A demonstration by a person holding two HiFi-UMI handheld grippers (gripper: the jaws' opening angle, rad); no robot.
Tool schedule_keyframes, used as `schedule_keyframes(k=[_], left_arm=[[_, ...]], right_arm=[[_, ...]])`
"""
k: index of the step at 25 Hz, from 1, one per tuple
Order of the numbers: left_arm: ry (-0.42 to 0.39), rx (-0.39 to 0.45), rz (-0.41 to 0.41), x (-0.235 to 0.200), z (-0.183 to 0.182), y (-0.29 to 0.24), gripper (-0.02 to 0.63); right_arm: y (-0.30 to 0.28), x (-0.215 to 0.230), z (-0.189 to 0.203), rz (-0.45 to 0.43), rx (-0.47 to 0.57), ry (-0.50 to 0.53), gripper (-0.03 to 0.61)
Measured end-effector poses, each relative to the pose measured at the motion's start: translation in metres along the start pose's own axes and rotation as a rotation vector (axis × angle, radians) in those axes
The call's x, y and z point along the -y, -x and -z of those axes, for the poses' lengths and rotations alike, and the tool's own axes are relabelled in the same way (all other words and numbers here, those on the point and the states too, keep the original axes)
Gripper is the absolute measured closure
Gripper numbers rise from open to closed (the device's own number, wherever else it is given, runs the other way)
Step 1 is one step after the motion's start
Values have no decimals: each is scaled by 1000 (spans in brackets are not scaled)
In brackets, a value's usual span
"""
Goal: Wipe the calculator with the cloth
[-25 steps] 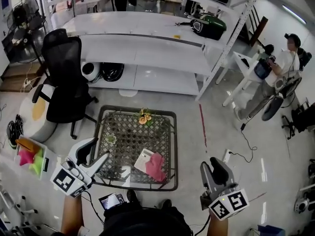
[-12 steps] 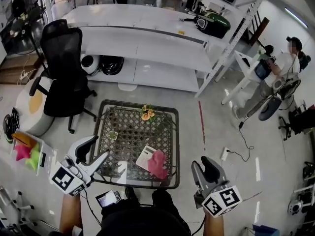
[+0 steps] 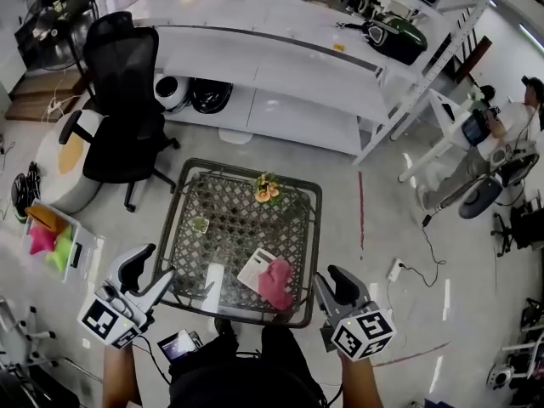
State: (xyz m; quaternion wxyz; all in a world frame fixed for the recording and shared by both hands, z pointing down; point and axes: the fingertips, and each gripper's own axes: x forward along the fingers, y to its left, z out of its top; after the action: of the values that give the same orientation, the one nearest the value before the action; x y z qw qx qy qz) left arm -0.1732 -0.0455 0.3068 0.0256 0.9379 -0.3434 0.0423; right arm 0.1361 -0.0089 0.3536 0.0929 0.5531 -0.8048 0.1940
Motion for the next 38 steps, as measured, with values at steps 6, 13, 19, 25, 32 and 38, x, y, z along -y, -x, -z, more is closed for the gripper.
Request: schedule_keyframes(k=[6,13,19,25,32,38], left_arm=[[53,-32,-39,3,19,-5,380],[89,-82,-58,4,45,-10,380],[110,-109,-71,0,59,-12,380],[127,-137,-80,-3,73,-10,380],[142,-164,-89,-8,86,-7,379],[147,-174,-91,-11,92,-6,379]], right_arm=[[-50,24,65,-17,-128,-47,449],[-101,38,161,-41,-328,-88,422],[-127,39,247,-56,-515,-134,384],[-140,36,314,-38,-666,-136,333],[-148,35,364,4,-784,-123,319],[-149,42,385,41,-834,-86,322]])
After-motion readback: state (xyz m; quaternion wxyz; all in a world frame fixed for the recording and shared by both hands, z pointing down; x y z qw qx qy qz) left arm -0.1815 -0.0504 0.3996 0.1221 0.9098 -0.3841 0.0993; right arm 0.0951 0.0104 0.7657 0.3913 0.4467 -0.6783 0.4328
